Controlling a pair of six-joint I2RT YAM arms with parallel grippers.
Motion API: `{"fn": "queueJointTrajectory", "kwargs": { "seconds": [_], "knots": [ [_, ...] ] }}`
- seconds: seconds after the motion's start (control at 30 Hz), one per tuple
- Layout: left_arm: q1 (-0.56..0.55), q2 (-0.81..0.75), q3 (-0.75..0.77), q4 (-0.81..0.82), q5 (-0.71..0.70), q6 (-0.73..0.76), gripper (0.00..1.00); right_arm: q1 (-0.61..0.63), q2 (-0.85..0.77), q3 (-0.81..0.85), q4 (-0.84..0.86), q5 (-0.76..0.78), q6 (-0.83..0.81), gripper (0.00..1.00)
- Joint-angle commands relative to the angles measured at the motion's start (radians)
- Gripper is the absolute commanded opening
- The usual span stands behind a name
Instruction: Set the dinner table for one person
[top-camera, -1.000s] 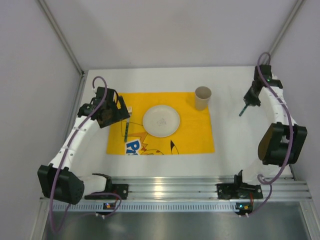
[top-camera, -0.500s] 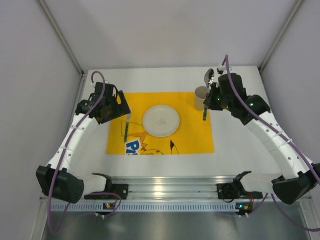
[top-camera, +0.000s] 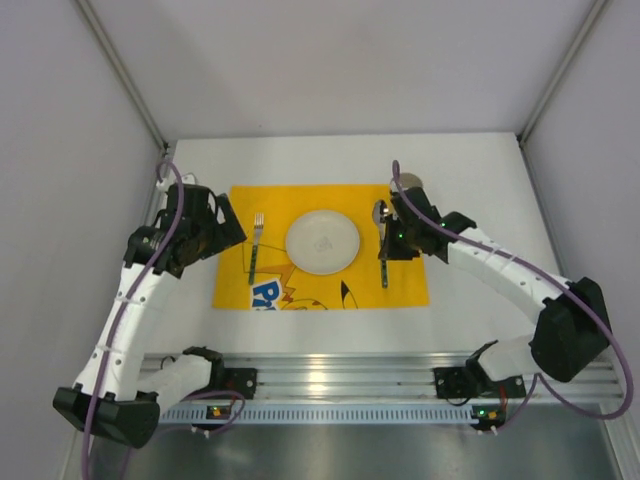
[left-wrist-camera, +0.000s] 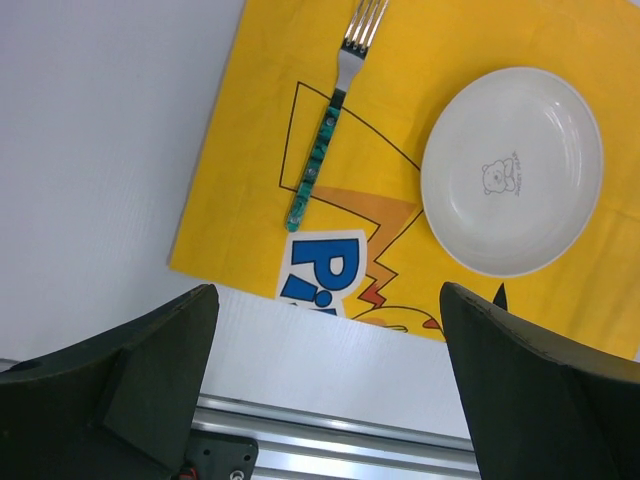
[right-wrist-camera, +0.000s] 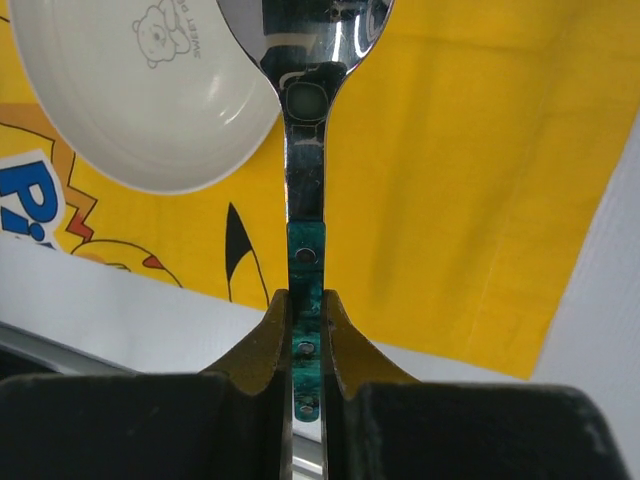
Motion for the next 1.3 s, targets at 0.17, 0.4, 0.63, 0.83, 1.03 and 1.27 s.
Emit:
{"fn": "queueJointTrajectory", "kwargs": {
  "seconds": [0.17,0.4,0.63,0.83,1.03,1.27],
  "knots": [
    [-0.003,-0.068,-0.020,-0.096,-0.030,-0.024,0.97,0.019,0.131,-0.088,0.221,0.086,0.149,0.00],
    [-0.003,-0.076,0.000,-0.113,-0.032,-0.020,0.97,0.030,0.235,-0.082,0.258,0.151,0.164,0.00],
    [-0.003,-0.077,0.000,-0.123,-0.027,-0.003,0.97,0.045,0.303,-0.037,0.256,0.174,0.141,0.00],
    [-0.003,-0.065,-0.007,-0.106,-0.012,0.011,0.98,0.079,0.312,0.012,0.232,0.216,0.094,0.28],
    [-0.003,-0.030,-0.012,-0.058,-0.002,0.029,0.98,0.119,0.237,0.061,0.131,0.310,0.055,0.77],
    [-0.003,0.033,-0.015,0.031,0.007,0.057,0.98,0.180,-0.048,0.057,0.039,0.303,-0.002,0.83]
  ]
}}
